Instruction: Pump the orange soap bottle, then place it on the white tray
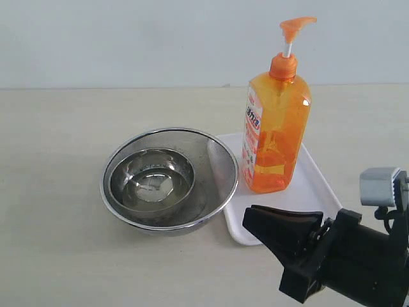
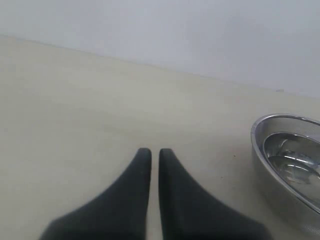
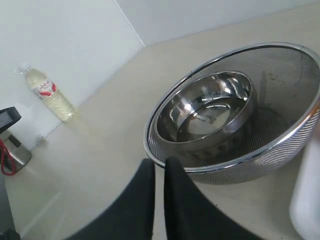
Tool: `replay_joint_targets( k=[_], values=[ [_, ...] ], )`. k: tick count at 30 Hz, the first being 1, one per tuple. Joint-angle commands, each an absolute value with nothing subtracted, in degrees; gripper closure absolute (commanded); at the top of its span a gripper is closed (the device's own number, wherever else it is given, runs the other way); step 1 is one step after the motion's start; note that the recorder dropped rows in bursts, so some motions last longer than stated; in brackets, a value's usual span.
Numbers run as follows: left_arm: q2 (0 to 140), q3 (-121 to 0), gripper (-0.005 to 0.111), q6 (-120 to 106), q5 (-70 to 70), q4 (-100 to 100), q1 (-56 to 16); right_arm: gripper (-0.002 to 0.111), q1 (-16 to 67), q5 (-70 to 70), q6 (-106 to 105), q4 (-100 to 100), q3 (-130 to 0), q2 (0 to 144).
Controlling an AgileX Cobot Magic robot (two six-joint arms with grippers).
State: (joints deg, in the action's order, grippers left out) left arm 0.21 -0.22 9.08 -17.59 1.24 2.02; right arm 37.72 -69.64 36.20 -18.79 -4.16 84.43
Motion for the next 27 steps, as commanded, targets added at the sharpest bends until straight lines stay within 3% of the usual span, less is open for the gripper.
replay_joint_targets(
  k=[1, 17, 27],
  values=[
    [0.0, 0.0, 0.101, 9.51, -17.44, 1.04, 2.25, 0.106, 37.98, -69.96, 36.13, -18.95, -3.99, 84.11],
    [0.0, 0.0, 0.101, 9.51, -17.44, 1.04, 2.25, 0.106, 37.98, -66.46, 36.13, -20.52, -3.99, 83.9],
    [0.0, 0.0, 0.101, 9.51, -17.44, 1.04, 2.25, 0.106, 37.88, -33.33, 39.03, -18.42, -4.1, 62.86]
  ],
)
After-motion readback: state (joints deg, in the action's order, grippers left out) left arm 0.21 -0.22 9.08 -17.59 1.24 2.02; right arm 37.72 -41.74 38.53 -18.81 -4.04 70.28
